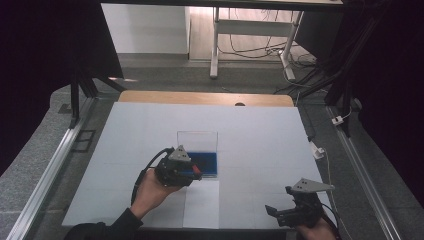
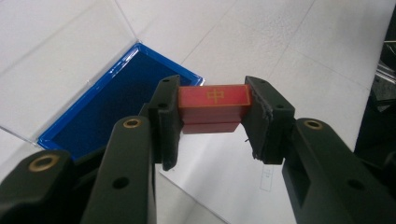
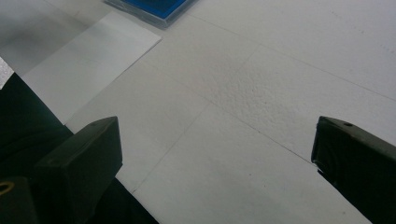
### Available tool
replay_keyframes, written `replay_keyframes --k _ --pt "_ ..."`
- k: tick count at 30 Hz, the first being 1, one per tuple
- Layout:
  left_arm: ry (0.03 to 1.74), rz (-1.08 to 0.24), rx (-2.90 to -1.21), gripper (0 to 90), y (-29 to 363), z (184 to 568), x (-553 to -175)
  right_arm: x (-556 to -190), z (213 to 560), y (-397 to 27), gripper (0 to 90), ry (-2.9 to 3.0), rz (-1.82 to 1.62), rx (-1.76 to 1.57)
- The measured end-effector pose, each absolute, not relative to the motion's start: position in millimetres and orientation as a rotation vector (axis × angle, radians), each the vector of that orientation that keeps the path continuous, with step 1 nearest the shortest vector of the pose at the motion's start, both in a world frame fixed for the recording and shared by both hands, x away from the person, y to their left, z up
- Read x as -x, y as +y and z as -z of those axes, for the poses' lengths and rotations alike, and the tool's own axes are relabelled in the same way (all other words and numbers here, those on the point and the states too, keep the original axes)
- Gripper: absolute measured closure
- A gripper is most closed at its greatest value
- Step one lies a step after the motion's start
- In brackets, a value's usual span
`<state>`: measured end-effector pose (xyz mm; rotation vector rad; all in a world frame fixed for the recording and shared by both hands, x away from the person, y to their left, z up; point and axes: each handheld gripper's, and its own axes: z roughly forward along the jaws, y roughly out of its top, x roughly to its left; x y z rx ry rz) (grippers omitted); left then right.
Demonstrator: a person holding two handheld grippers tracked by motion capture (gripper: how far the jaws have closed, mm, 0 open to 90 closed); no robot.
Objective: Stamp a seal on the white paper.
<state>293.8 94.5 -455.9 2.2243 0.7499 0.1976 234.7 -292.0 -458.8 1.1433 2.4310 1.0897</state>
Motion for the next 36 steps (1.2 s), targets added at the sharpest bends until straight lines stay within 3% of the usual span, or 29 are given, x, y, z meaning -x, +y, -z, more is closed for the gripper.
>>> replay_keyframes --k 36 --pt "0.741 -0.174 -2.331 58.1 77.2 505.1 -281.6 -234.3 458.7 -292.1 1.7 2.431 -1.094 -1.139"
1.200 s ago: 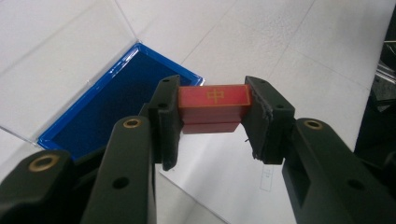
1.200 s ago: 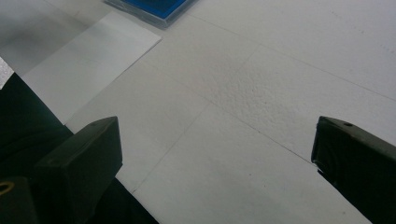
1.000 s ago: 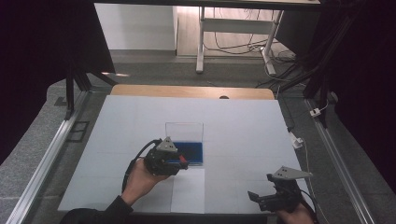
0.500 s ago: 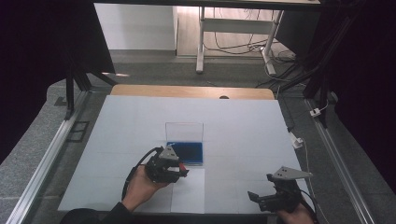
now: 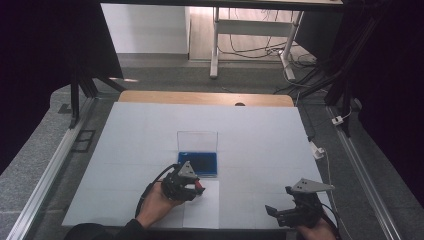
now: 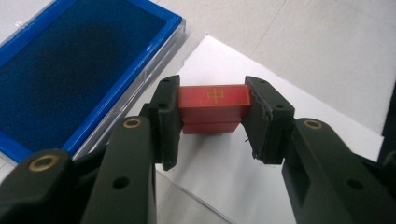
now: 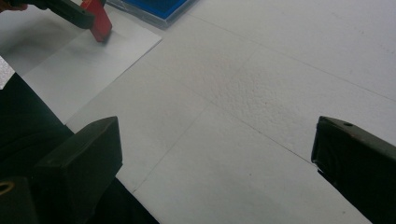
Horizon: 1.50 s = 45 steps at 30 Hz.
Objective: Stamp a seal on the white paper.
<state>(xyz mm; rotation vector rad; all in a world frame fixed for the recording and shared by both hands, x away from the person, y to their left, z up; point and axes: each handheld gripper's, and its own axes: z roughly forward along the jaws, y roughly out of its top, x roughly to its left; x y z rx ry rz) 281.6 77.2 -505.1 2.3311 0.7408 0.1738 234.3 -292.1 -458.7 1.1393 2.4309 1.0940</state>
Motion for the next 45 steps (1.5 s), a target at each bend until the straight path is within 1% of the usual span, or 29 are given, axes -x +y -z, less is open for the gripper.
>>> replay_keyframes --k 5,10,13,21,32,39,43,45 --pt "0.728 -0.196 -2.353 58.2 75.6 508.4 -280.2 -234.1 458.7 -291.8 1.7 2.431 -1.088 -1.135" --pt "0.721 -0.233 -2.334 58.4 76.8 512.2 -275.2 -234.2 458.9 -291.6 1.7 2.431 -1.090 -1.135" --pt "0.728 -0.236 -2.329 58.6 76.7 512.9 -274.3 -234.2 459.0 -291.3 1.7 2.431 -1.088 -1.134" --pt "0.752 -0.304 -2.332 58.8 70.9 513.2 -266.8 -234.2 458.9 -290.4 1.8 2.438 -1.075 -1.128" --pt "0.798 -0.192 -2.281 58.8 79.4 515.3 -274.9 -234.2 458.9 -290.4 1.7 2.437 -1.074 -1.128" --pt "0.782 -0.295 -2.322 58.9 70.6 513.6 -266.4 -235.0 459.2 -290.3 1.7 2.442 -1.075 -1.126" --pt "0.787 -0.267 -2.307 58.8 73.4 514.5 -268.5 -235.5 459.4 -289.4 1.7 2.440 -1.075 -1.126" --pt "0.784 -0.273 -2.310 58.8 73.1 514.3 -268.2 -235.5 459.3 -289.3 1.7 2.441 -1.076 -1.121"
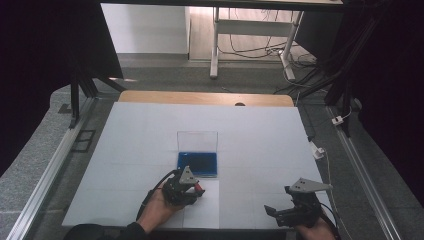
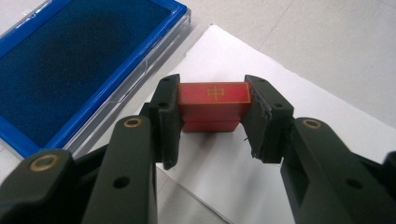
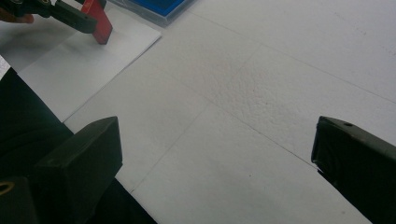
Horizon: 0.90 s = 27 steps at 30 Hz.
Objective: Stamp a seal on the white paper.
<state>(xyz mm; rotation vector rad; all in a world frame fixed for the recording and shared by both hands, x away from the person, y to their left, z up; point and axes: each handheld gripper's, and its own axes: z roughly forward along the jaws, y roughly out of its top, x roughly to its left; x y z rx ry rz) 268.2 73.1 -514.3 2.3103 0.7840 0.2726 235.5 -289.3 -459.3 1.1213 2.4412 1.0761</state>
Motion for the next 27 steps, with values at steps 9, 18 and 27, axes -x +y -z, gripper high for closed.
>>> replay_keyframes --k 9,18,27 --pt "0.733 -0.295 -2.331 58.3 71.4 512.1 -268.9 -236.3 459.3 -289.3 1.7 2.441 -1.080 -1.121" --pt "0.764 -0.240 -2.258 58.2 80.3 500.8 -273.1 -236.1 459.1 -289.4 1.7 2.439 -1.083 -1.124" --pt "0.796 -0.226 -2.232 58.2 87.6 495.3 -278.5 -236.2 459.3 -289.3 1.7 2.441 -1.083 -1.120"
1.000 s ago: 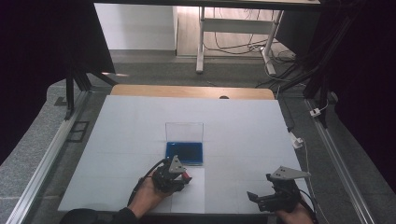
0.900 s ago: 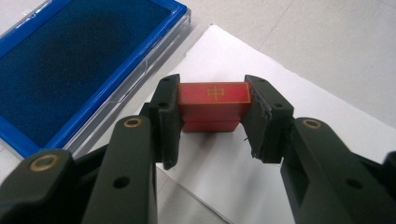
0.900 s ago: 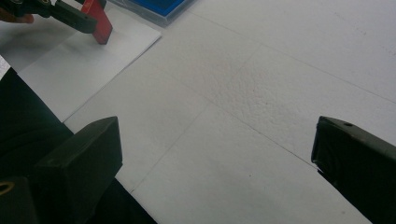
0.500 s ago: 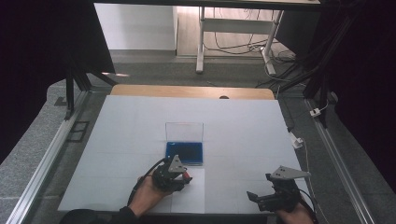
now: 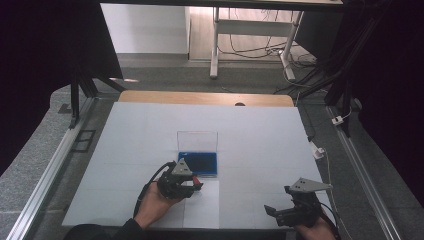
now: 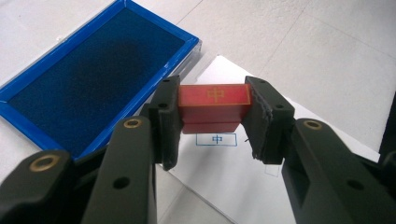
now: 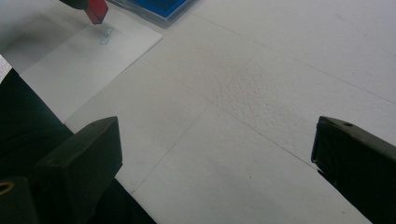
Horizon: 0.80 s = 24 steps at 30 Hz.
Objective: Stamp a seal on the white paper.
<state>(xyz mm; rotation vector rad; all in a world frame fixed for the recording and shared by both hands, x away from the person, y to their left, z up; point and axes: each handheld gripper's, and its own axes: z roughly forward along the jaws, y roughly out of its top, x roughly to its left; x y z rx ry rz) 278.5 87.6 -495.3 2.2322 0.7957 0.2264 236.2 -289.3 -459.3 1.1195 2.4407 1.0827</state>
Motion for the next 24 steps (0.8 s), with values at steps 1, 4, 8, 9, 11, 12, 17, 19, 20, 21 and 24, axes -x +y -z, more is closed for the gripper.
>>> replay_keyframes --k 1,4,8,9,11,12,17,19,20,21,24 --pt "0.794 -0.229 -2.233 58.2 87.8 494.7 -278.8 -236.1 459.2 -289.3 1.7 2.441 -1.083 -1.120" --pt "0.794 -0.234 -2.231 58.2 88.3 493.0 -279.3 -236.1 459.1 -289.4 1.7 2.441 -1.083 -1.120" --pt "0.797 -0.238 -2.226 58.2 89.1 491.1 -280.1 -236.0 459.2 -289.3 1.7 2.441 -1.084 -1.119" --pt "0.797 -0.237 -2.224 58.2 89.5 490.4 -280.3 -236.1 459.2 -289.3 1.7 2.441 -1.084 -1.119" --pt "0.800 -0.234 -2.219 58.2 90.8 488.5 -280.8 -236.1 459.2 -289.4 1.7 2.441 -1.084 -1.120" --pt "0.800 -0.233 -2.215 58.2 91.8 487.4 -281.1 -236.1 459.2 -289.4 1.7 2.441 -1.083 -1.121" --pt "0.813 -0.244 -2.199 58.2 97.2 482.4 -284.0 -236.1 459.1 -289.5 1.7 2.440 -1.085 -1.124" --pt "0.821 -0.245 -2.189 58.1 99.8 480.7 -285.7 -236.1 459.2 -289.5 1.7 2.441 -1.084 -1.122" --pt "0.823 -0.246 -2.185 58.2 101.1 479.8 -286.6 -236.2 459.2 -289.5 1.7 2.441 -1.083 -1.123" --pt "0.829 -0.249 -2.181 58.2 102.1 479.0 -287.5 -236.2 459.2 -289.3 1.7 2.441 -1.084 -1.125" --pt "0.839 -0.257 -2.179 58.2 104.6 476.9 -290.1 -236.4 459.3 -289.4 1.7 2.441 -1.084 -1.127"
